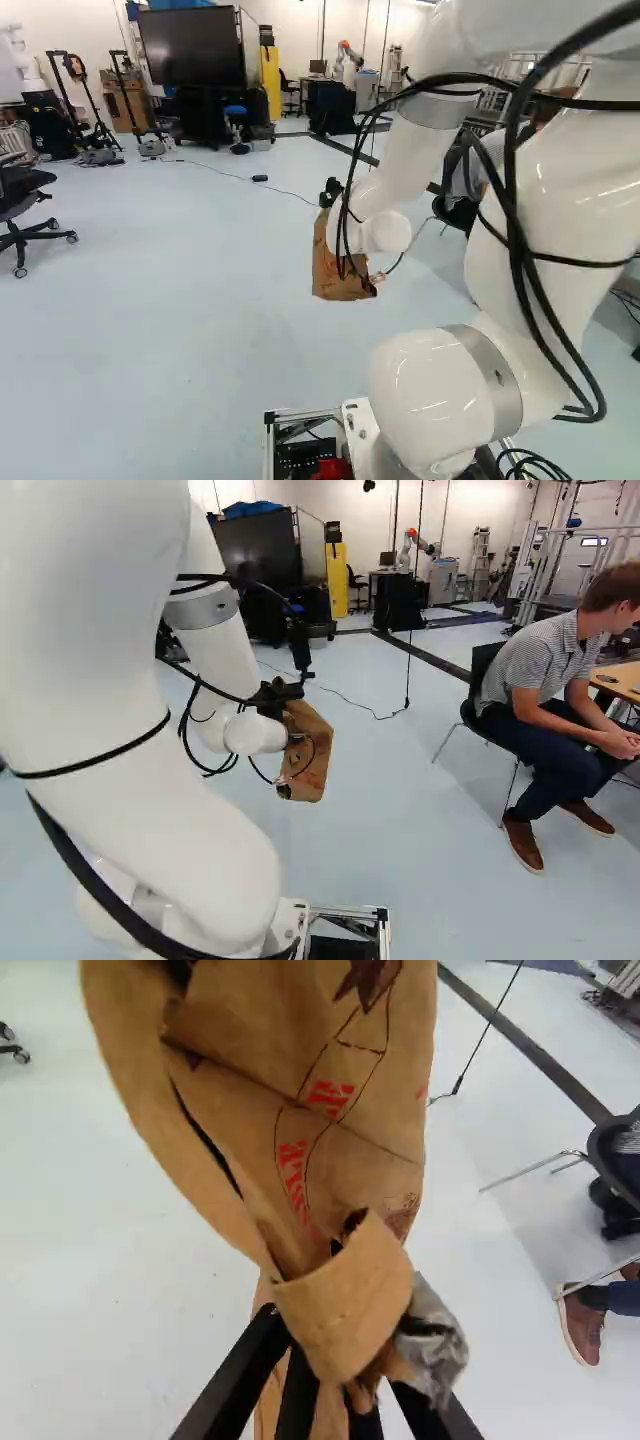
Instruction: Pick up the grocery bag from the ground
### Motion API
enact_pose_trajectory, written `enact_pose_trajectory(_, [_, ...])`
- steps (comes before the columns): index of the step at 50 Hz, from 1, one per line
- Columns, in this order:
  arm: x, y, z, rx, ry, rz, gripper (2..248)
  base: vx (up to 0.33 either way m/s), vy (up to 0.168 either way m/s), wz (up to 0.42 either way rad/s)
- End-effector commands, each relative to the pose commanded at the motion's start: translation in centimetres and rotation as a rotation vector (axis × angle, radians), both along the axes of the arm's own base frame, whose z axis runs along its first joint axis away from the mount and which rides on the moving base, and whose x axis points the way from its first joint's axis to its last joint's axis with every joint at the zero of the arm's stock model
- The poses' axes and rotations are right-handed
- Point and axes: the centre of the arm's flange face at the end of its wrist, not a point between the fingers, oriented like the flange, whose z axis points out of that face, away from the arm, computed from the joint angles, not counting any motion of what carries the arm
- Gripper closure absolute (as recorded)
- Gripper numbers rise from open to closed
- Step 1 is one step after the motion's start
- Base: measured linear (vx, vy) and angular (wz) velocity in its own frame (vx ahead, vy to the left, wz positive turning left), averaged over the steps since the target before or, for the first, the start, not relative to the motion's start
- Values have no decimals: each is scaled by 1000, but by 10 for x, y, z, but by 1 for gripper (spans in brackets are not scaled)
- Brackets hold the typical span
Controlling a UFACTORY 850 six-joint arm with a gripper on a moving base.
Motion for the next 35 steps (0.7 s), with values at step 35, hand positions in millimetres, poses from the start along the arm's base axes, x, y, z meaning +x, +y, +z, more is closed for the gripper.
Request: enact_pose_trajectory(35, [-48,-11,29,66,-227,-66,231,0,0,0])
